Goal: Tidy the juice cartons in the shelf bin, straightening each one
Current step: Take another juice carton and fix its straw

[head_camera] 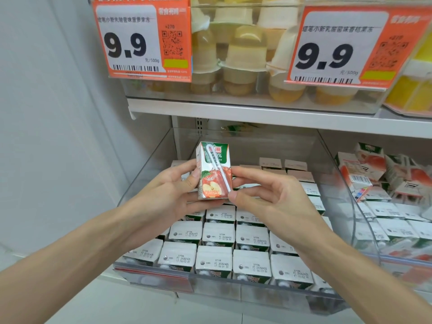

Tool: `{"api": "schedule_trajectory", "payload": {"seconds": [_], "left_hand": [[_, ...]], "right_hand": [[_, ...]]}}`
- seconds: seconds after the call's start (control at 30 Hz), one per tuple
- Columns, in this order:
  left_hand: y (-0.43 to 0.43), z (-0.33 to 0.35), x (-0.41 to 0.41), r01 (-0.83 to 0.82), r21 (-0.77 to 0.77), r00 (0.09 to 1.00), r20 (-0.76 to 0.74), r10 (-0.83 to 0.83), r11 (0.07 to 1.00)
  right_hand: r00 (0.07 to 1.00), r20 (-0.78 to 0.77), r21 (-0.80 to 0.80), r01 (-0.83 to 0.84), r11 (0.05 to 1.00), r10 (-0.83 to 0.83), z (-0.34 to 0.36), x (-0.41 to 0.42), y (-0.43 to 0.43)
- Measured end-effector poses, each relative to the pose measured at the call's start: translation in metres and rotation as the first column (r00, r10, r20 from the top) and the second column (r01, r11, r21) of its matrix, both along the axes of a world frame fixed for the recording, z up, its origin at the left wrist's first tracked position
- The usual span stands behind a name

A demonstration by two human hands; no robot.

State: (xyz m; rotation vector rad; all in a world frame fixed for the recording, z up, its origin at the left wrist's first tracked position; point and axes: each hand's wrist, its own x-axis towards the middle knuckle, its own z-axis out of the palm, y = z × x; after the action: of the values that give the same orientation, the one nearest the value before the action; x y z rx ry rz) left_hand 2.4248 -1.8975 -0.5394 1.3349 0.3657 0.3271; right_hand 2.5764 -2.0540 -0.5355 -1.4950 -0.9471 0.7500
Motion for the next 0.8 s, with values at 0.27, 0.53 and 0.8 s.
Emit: {"api": "schedule_trajectory", "payload": {"seconds": [0.27, 0.53, 0.8], "left_hand": [[0.0013, -0.0014, -0.0007, -0.024, 0.010, 1.000, -0.011, 0.024, 1.000], [-0.0010, -0.0004, -0.0003, -0.045, 0.025, 0.999, -0.002, 0.045, 0.999], [0.0022, -0.0018, 0.0013, -0.030, -0.014, 0.999, 0.018, 0.030, 0.999]], "right_hand": [[0.999, -0.002, -0.002, 0.036, 0.999, -0.036, -0.0013, 0.0017, 0.0010], [1.000, 0.020, 0.028, 0.015, 0.999, -0.016, -0.0017, 0.0019, 0.0010], [0.999, 0.030, 0.023, 0.019, 1.000, -0.020, -0.0011, 0.0026, 0.0015]]}}
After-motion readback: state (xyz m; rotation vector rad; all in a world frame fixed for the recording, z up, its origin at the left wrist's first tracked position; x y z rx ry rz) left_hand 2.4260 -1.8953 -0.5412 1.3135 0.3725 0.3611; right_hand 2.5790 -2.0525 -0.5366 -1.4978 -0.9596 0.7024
